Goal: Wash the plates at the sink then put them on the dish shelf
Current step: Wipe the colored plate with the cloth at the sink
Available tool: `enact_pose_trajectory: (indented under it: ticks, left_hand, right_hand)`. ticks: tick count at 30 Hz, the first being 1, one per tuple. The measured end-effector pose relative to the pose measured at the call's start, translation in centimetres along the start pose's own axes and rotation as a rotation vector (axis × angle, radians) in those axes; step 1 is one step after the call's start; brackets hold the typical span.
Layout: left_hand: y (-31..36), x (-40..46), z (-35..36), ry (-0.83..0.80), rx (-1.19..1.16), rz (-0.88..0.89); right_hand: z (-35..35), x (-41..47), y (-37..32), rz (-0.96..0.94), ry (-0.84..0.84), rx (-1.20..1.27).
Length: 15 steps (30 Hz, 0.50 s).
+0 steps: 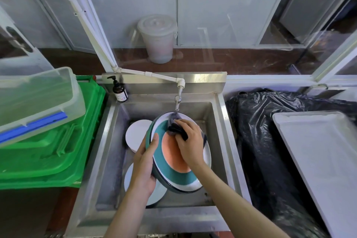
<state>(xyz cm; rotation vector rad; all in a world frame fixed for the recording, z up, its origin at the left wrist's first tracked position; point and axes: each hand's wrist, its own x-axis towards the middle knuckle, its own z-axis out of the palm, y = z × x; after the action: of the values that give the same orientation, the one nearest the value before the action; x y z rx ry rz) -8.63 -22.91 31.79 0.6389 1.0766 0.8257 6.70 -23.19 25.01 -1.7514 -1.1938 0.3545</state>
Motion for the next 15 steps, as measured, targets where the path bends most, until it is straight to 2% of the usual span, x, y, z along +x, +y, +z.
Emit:
enact_pose_trajectory:
  ticks: [5,8,10,15]
  left_hand:
    - [0.3,0.8,-0.4,0.014,-0.076,0.006]
    - [0.4,1.3,-0.7,0.000,-0.077,0.019]
    - [0.5,1.6,-0.8,-0.016,-0.058,0.022]
    - [1.6,1.7,-0.7,0.041,-0.004,0.054]
  right_hand:
    - [-0.4,-3.2,-2.0,-0.379,-0.195,0.075]
    - [0.0,-2.8,-2.9,-0.454,-0.245,0.023]
    - [0.5,-1.4,-2.8,-0.387,-0.194,-0.032]
    - [0.6,0.4,-0.5,0.041,-0.022,-0.158]
